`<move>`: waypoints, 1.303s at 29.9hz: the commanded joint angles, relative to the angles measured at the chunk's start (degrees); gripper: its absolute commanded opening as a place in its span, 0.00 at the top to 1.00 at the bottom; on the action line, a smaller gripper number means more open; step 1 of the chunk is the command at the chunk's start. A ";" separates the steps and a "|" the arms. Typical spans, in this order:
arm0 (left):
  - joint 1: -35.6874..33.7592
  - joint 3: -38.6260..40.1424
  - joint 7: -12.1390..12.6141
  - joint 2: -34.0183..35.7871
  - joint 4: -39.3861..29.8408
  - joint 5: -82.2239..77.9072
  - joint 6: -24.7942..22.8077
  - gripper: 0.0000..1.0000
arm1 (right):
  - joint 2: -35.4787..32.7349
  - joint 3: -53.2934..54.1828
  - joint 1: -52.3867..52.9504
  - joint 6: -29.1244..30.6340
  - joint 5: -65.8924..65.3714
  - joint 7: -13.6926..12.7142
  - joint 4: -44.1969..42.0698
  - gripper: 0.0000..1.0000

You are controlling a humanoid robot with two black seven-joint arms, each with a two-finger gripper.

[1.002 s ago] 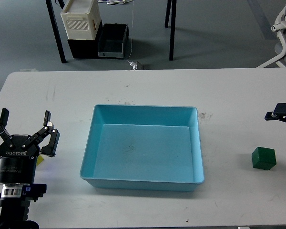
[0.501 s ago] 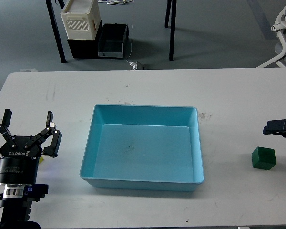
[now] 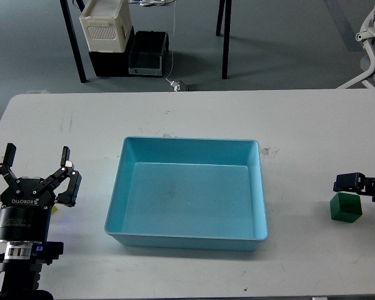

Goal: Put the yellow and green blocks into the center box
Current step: 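Reach the right gripper down to the green cube and grasp it, then carry the green cube over the blue box and release it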

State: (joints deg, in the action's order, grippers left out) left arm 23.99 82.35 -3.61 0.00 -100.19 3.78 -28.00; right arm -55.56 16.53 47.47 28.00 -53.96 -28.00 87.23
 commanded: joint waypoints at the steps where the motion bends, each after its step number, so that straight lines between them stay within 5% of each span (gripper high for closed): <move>1: 0.00 0.00 0.00 0.00 0.17 0.00 0.00 0.00 | 0.18 -0.09 -0.63 0.00 -0.01 0.00 -0.04 0.00; 18: 0.00 0.00 0.00 0.00 0.43 0.00 0.00 0.00 | 6.07 -0.01 -3.00 0.00 -1.23 0.00 -4.88 0.01; 20: 0.00 0.00 0.00 0.00 0.44 0.00 0.00 0.00 | 6.07 -0.01 -3.00 0.00 -2.46 0.00 -4.70 0.17; 22: 0.00 0.00 0.00 0.00 0.44 0.00 0.00 0.00 | 6.07 -0.01 -3.09 0.00 -4.65 0.00 -4.62 0.47; 26: 0.09 -0.08 0.00 0.00 0.44 0.00 0.00 0.00 | 6.07 -0.01 -3.62 0.00 -8.61 0.00 -4.44 0.69; 35: 0.17 -0.08 0.00 0.00 0.44 0.00 0.00 0.00 | 5.02 1.22 -2.83 0.00 -8.88 0.00 -0.05 0.93; 39: 0.18 -0.08 0.00 0.00 0.44 0.09 0.00 0.00 | 4.05 2.36 -0.20 0.00 -7.75 0.00 3.20 0.95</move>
State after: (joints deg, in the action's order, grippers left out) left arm 24.16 82.26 -3.60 0.00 -99.75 3.80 -28.00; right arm -50.88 18.09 45.28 28.01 -62.59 -28.00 88.28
